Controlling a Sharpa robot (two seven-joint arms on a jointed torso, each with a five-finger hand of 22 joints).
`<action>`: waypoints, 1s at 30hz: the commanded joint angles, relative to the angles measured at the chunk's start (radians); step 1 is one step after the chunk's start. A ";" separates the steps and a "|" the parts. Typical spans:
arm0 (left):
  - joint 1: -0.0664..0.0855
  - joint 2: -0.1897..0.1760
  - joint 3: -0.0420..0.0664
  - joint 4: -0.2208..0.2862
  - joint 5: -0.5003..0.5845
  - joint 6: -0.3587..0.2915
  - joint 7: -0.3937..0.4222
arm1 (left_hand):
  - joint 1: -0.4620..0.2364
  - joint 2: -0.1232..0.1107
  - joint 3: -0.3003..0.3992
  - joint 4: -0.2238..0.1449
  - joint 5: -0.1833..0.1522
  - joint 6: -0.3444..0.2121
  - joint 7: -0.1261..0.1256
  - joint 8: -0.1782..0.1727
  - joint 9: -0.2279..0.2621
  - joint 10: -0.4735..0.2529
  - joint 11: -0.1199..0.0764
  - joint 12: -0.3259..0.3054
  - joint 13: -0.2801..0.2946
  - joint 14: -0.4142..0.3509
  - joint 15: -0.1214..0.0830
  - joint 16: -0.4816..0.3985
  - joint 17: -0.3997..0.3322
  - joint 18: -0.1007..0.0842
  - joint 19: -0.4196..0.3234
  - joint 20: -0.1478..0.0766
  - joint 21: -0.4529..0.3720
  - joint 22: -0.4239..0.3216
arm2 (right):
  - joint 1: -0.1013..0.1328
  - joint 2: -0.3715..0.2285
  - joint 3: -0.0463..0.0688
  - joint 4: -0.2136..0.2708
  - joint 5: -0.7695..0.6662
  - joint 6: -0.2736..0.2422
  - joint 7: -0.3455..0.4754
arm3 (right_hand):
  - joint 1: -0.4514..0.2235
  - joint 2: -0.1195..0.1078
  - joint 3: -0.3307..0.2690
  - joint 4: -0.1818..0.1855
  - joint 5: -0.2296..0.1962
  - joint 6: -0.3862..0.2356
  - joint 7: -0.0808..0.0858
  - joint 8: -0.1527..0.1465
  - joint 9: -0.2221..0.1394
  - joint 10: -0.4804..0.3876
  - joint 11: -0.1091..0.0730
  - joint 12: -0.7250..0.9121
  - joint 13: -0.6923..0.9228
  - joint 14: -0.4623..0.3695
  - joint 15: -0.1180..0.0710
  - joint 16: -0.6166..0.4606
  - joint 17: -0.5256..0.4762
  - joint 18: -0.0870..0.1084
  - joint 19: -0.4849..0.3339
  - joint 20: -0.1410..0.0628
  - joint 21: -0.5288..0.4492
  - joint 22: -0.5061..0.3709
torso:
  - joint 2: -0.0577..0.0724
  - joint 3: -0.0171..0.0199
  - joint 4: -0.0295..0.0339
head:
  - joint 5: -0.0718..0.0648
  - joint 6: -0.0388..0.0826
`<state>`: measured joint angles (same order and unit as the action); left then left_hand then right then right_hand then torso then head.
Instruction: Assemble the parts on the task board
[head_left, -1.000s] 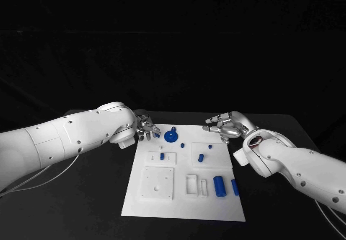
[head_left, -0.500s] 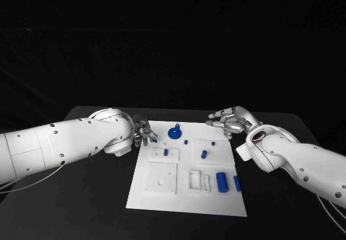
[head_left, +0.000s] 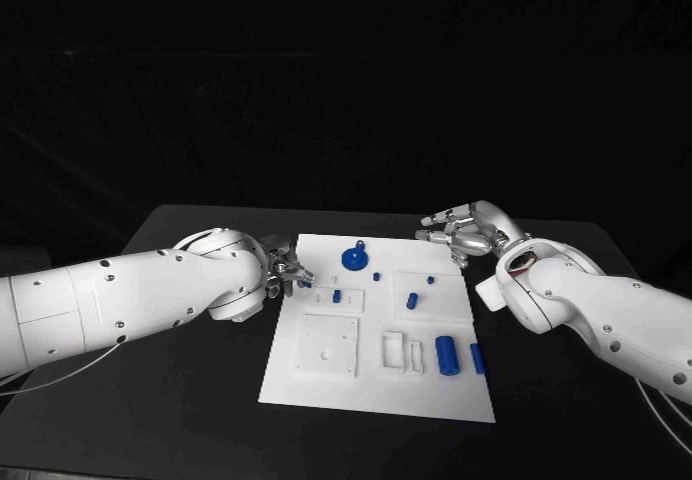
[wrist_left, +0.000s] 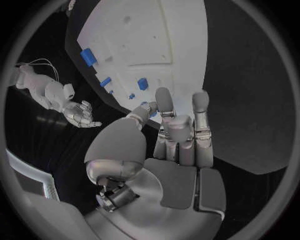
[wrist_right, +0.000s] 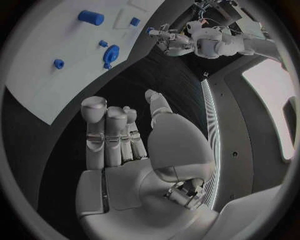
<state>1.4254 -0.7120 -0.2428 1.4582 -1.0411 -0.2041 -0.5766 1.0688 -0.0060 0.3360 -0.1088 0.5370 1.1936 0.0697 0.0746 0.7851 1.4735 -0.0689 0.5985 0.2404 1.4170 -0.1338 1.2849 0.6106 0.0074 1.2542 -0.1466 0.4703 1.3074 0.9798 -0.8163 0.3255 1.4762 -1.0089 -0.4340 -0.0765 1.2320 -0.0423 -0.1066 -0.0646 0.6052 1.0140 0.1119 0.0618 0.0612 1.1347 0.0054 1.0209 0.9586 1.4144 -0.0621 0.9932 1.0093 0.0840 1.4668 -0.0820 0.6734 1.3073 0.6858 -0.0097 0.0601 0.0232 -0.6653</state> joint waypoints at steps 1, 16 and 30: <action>-0.010 0.007 0.000 0.002 -0.017 -0.060 -0.006 | 0.005 0.003 0.086 -0.083 0.002 0.168 -0.103 -0.005 -0.001 0.043 -0.016 0.003 0.001 0.004 -0.001 0.006 0.001 0.015 -0.002 0.004 0.007 0.021 | 0.000 -0.001 0.000 0.001 -0.003 0.001 0.010 | -0.006 -0.001 0.007 0.001 0.006 0.008 -0.002 0.001 0.002 -0.006 0.002 -0.002 -0.001 -0.006 -0.001 -0.006 -0.001 0.017 0.012 0.001 -0.003 0.076 | -0.002 0.0000 -0.0005 | -0.004 -0.004; -0.046 0.043 0.000 -0.019 -0.030 -0.059 -0.002 | 0.003 0.003 0.090 -0.083 0.002 0.169 -0.104 -0.004 -0.001 0.043 -0.016 0.009 0.003 0.004 -0.001 0.012 0.007 0.017 -0.004 0.005 0.013 0.021 | 0.000 -0.002 0.000 0.006 -0.003 0.002 0.011 | -0.006 -0.001 0.008 0.001 0.006 0.008 -0.002 0.000 0.002 -0.004 0.001 -0.001 0.000 -0.005 -0.001 -0.004 0.001 0.017 0.013 0.001 -0.001 0.077 | 0.001 -0.0002 0.0009 | -0.013 -0.009; -0.059 0.067 0.000 -0.048 -0.035 -0.046 0.000 | 0.002 0.004 0.091 -0.083 0.002 0.167 -0.103 -0.004 0.001 0.043 -0.015 0.011 0.003 0.003 -0.002 0.013 0.005 0.017 -0.005 0.005 0.015 0.021 | 0.000 -0.002 0.000 0.009 -0.003 0.002 0.011 | -0.006 -0.001 0.008 0.001 0.006 0.008 -0.002 0.000 0.002 -0.004 0.001 -0.001 0.000 -0.005 -0.001 -0.004 0.001 0.017 0.013 0.001 -0.001 0.077 | 0.002 -0.0003 0.0008 | -0.018 -0.011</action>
<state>1.3675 -0.6475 -0.2429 1.4097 -1.0671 -0.2522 -0.5806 1.0644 -0.0062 0.3445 -0.1174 0.5329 1.1948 0.0686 0.0745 0.7851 1.4736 -0.0689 0.6044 0.2424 1.4185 -0.1317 1.2935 0.6155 0.0073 1.2542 -0.1466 0.4818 1.3073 0.9799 -0.8181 0.3255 1.4832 -1.0089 -0.4341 -0.0757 1.2320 -0.0423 -0.1068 -0.0648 0.6050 1.0139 0.1119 0.0618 0.0612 1.1349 0.0056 1.0209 0.9588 1.4144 -0.0621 0.9931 1.0094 0.0840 1.4668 -0.0821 0.6734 1.3073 0.6877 -0.0102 0.0607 0.0061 -0.6754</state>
